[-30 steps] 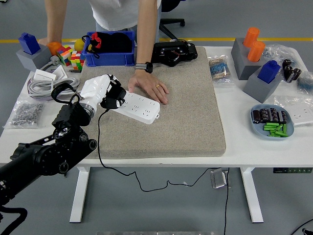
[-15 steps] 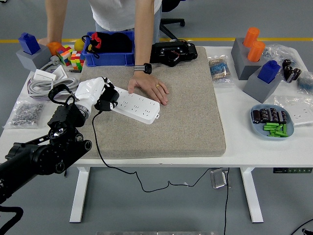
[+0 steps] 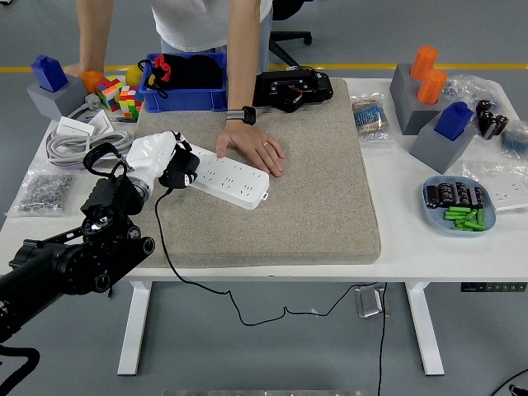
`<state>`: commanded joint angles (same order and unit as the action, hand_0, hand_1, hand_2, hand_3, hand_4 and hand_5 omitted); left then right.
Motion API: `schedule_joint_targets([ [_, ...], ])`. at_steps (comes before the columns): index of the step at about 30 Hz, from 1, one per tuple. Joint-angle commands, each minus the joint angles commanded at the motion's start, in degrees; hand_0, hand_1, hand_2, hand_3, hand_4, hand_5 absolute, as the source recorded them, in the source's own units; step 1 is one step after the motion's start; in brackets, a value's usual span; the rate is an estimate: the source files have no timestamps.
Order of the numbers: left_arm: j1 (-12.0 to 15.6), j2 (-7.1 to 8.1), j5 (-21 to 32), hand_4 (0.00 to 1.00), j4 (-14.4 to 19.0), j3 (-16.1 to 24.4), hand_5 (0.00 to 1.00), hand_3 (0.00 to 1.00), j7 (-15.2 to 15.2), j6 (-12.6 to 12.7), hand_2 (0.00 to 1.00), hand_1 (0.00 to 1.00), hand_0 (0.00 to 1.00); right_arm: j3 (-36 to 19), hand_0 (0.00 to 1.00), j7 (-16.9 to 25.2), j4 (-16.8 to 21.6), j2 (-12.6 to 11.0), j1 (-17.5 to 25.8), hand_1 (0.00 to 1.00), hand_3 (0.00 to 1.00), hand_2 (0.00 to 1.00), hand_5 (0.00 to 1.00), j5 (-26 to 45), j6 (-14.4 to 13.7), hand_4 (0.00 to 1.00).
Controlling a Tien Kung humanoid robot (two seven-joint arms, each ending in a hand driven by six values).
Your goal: Press the white button,pick up the black plug,place it near the board,insert it into the board
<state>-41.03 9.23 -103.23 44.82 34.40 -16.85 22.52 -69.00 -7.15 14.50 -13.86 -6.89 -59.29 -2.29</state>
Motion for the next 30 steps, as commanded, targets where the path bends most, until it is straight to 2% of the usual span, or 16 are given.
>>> schedule_joint_targets([
  [9,0.16,0.07,-0.39,0.498,0.55,0.33,0.002,0.389,-0.6,-0.8,0.242,0.229,0.309,0.06,0.762,0.01,0.03,0.09,0.0,0.641,0.605,0.622,0.411,0.06,0.01,0.655],
  [10,0.16,0.08,-0.41,0.606,0.62,0.38,0.002,0.489,-0.79,-0.99,0.304,0.296,0.33,0.07,0.762,0.0,0.02,0.09,0.01,0.641,0.605,0.622,0.411,0.06,0.01,0.655],
  [15,0.17,0.17,-0.07,0.606,0.89,0.65,0.002,0.489,-1.26,-2.1,0.304,0.296,0.33,0.08,0.762,0.03,0.05,0.05,-0.01,0.641,0.605,0.622,0.411,0.06,0.0,0.655],
  [16,0.17,0.19,-0.02,0.774,0.93,0.66,0.002,0.582,-1.48,-2.42,0.398,0.4,0.317,0.02,0.762,0.01,0.05,0.08,-0.03,0.641,0.605,0.622,0.411,0.03,0.01,0.655],
  [21,0.23,0.19,0.56,0.774,1.01,0.65,0.002,0.582,-1.83,-3.17,0.398,0.4,0.317,-0.06,0.762,0.01,0.04,0.09,-0.03,0.641,0.605,0.622,0.411,0.02,0.01,0.655],
  [22,0.23,0.18,0.56,0.889,1.03,0.64,0.002,0.614,-1.83,-3.21,0.459,0.501,0.397,-0.08,0.761,0.02,0.04,0.08,-0.02,0.641,0.605,0.622,0.411,0.02,0.01,0.655],
  [27,0.28,0.19,0.6,0.889,1.39,0.84,0.002,0.614,-2.24,-3.58,0.459,0.501,0.397,0.0,0.761,0.01,0.0,0.09,0.0,0.641,0.605,0.622,0.411,0.04,0.0,0.655],
  [28,0.28,0.18,0.6,0.95,1.46,0.88,0.002,0.686,-2.35,-3.61,0.559,0.626,0.572,0.01,0.761,0.01,0.01,0.1,-0.01,0.639,0.605,0.622,0.411,0.05,0.01,0.655],
  [30,0.29,0.18,0.6,0.95,1.56,0.94,0.002,0.686,-2.48,-3.64,0.559,0.626,0.572,0.05,0.761,0.01,0.06,0.13,-0.01,0.639,0.605,0.622,0.411,0.09,0.03,0.655],
])
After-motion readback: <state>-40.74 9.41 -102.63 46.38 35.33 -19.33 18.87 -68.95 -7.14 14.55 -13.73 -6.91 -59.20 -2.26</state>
